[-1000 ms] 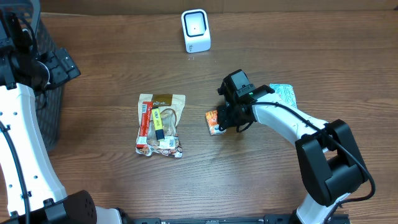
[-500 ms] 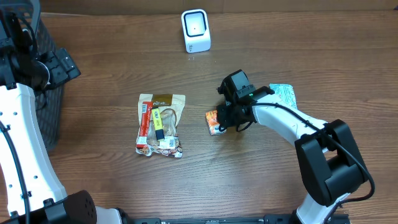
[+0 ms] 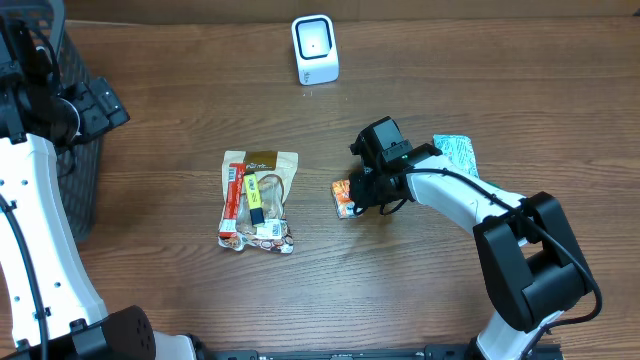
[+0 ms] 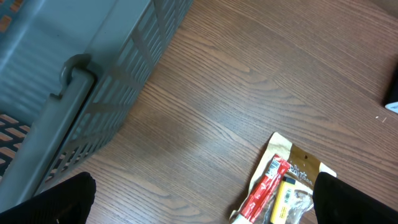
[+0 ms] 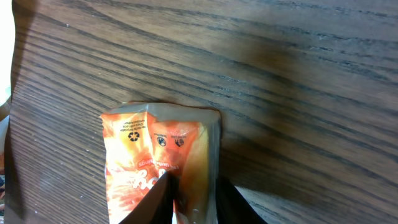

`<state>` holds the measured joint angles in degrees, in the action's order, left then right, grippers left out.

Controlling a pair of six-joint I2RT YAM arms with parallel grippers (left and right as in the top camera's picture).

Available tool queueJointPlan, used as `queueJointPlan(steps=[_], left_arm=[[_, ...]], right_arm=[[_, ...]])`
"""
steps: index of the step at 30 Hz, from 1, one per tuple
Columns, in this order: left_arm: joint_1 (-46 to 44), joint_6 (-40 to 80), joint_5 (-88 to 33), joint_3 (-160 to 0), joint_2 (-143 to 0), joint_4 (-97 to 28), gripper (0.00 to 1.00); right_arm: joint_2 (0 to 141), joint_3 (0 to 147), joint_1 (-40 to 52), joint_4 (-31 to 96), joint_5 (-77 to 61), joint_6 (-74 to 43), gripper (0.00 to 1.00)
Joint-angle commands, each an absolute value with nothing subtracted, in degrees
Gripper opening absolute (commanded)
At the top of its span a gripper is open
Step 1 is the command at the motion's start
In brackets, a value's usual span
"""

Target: Scan the item barcode

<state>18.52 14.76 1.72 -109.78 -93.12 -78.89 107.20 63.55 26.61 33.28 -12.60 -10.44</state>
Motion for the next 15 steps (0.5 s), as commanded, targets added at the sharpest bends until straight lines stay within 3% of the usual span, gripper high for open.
queueJointPlan(steps=[1, 15], left_arm=[[18.6, 14.3, 1.5, -110.7, -92.9, -78.9, 1.0], [18.6, 14.3, 1.5, -110.7, -92.9, -78.9, 1.0]], right_arm=[[106.5, 62.2, 26.5, 33.5, -11.9, -10.2, 0.2], [106.5, 62.2, 26.5, 33.5, -11.8, -10.2, 0.14]])
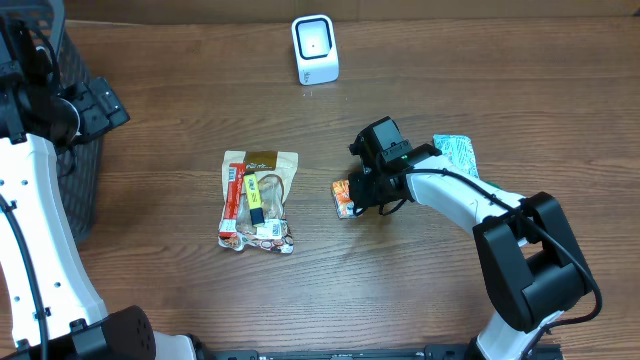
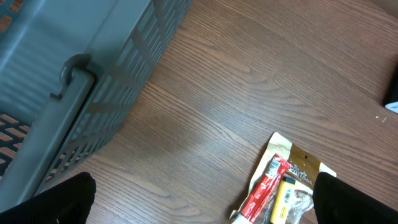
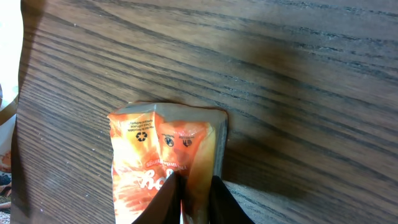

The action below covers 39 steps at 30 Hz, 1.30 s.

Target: Scan the item barcode

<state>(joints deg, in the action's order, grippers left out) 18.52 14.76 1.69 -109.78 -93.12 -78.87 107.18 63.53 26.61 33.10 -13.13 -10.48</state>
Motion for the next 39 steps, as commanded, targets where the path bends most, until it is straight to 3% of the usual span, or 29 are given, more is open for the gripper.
queueJointPlan(steps=[1, 3, 9, 15, 17, 39], left_arm=[[18.6, 14.3, 1.5, -110.7, -92.9, -78.9, 1.0], [18.6, 14.3, 1.5, -110.7, -92.9, -78.9, 1.0], [18.6, 14.3, 1.5, -110.7, -92.9, -78.9, 1.0], [18.6, 14.3, 1.5, -110.7, -92.9, -78.9, 1.0], [18.6, 14.3, 1.5, -110.7, -92.9, -78.9, 1.0], [18.6, 14.3, 1.5, -110.7, -92.9, -78.9, 1.0]], right_arm=[[106.5, 62.2, 26.5, 33.5, -11.8, -10.2, 0.14], [106.5, 62.2, 26.5, 33.5, -11.8, -10.2, 0.04], [106.5, 62.2, 26.5, 33.5, -11.9, -10.2, 0.04], [106.5, 62.2, 26.5, 33.5, -11.9, -10.2, 0.11], [106.5, 62.2, 26.5, 33.5, -11.9, -10.2, 0.04], [106.5, 62.2, 26.5, 33.5, -10.4, -10.2, 0.04]])
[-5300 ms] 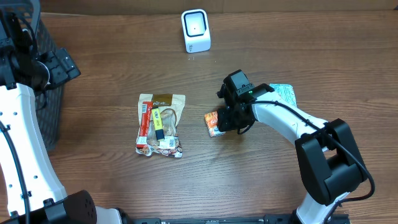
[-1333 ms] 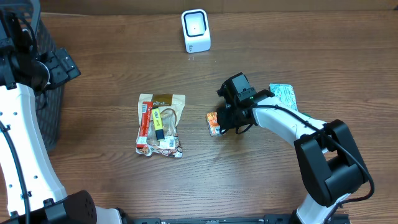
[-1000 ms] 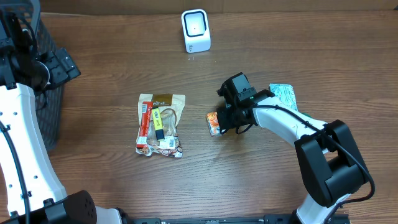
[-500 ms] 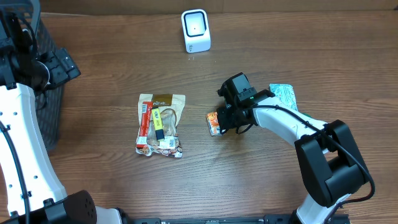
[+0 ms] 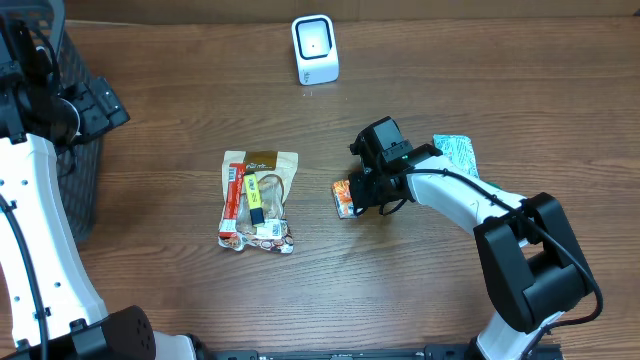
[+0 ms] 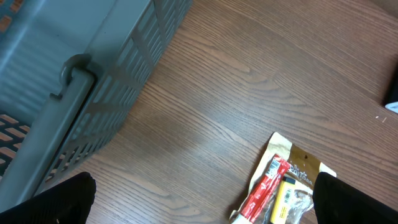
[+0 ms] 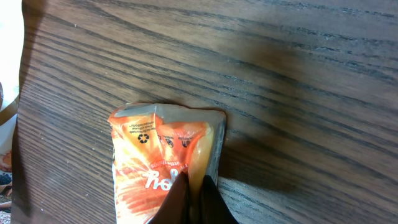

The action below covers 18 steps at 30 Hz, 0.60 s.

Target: Scan the item barcode

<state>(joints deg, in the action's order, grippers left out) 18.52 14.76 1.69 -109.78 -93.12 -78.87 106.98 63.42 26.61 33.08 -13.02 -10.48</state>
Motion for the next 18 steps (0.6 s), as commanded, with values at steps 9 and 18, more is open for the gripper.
queueJointPlan(steps=[9, 18], left_arm=[[18.6, 14.3, 1.5, -110.7, -92.9, -78.9, 1.0], [18.6, 14.3, 1.5, -110.7, -92.9, -78.9, 1.0]], right_arm=[[106.5, 62.2, 26.5, 33.9, -10.4, -10.3, 0.04], [106.5, 64.8, 26.5, 35.6, -8.9, -13.4, 0.03]])
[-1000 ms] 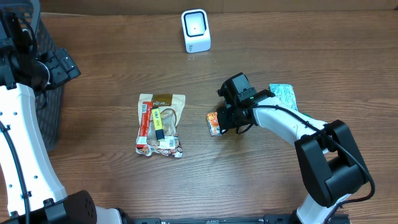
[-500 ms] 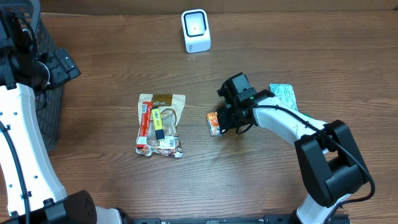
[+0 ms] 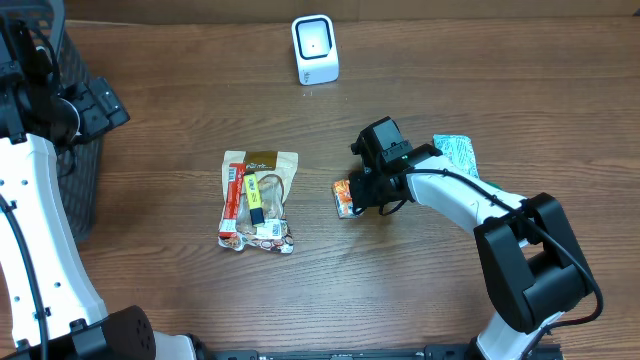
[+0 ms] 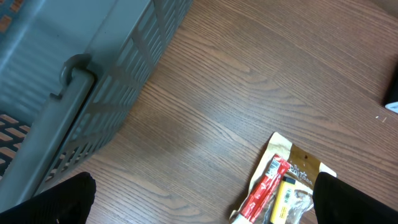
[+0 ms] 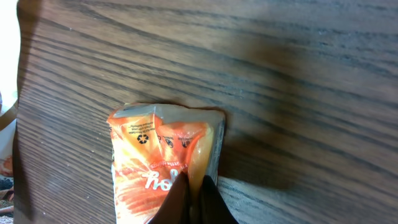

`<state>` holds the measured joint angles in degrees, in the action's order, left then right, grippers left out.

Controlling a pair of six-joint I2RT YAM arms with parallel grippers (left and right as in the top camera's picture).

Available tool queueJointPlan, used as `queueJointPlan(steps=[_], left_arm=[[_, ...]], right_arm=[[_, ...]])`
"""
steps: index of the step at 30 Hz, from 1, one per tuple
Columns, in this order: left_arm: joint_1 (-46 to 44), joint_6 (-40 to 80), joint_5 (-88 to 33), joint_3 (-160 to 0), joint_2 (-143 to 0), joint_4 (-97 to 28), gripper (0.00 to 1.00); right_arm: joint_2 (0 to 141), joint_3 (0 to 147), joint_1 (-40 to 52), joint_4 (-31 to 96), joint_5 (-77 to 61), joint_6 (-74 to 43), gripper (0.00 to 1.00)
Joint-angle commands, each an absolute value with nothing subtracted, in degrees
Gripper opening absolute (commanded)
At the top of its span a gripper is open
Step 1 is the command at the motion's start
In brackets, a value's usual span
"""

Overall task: Scan the item barcode
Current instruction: 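Lift the orange packet and carry it up to the scanner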

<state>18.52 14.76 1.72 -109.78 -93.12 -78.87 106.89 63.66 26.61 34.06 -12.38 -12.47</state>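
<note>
A small orange snack packet (image 5: 155,162) lies on the wooden table, seen too in the overhead view as the orange packet (image 3: 343,197) at table centre. My right gripper (image 5: 191,198) is shut on a pinched fold of that packet. The white barcode scanner (image 3: 315,49) stands at the table's far edge, well away from the packet. My left gripper (image 4: 199,199) hangs open high over the table's left side, near a grey basket (image 4: 68,81), holding nothing.
A clear bag of mixed items (image 3: 258,201) lies left of the orange packet, visible as the bag of items (image 4: 283,190) in the left wrist view. A green-and-white packet (image 3: 459,154) sits behind the right arm. The basket (image 3: 70,150) stands at the left edge.
At first my right gripper's fingers stood slightly apart astride a ridge of the orange packet. They were closer together half a second later, and then pinched fully shut on the fold, where they remain. The left arm has stayed still throughout.
</note>
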Motion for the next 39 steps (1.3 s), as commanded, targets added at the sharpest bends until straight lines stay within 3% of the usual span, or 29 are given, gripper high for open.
queueJointPlan(steps=[1, 14, 21, 26, 39], left_arm=[[18.6, 14.3, 1.5, -110.7, -92.9, -78.9, 1.0], [18.6, 14.3, 1.5, -110.7, -92.9, -78.9, 1.0], [18.6, 14.3, 1.5, -110.7, -92.9, -78.9, 1.0], [18.6, 14.3, 1.5, -110.7, -92.9, -78.9, 1.0], [18.6, 14.3, 1.5, -110.7, -92.9, -78.9, 1.0]], right_arm=[[106.5, 65.8, 26.5, 36.9, -8.3, -13.0, 0.03], [106.4, 102.4, 26.5, 67.7, 1.7, -8.8, 0.04], [106.4, 129.1, 26.0, 76.0, 8.4, -8.8, 0.03], [106.4, 139.7, 25.7, 71.3, 15.7, -5.9, 0.03], [115.5, 139.1, 25.8, 57.1, 25.2, 2.6, 0.04]])
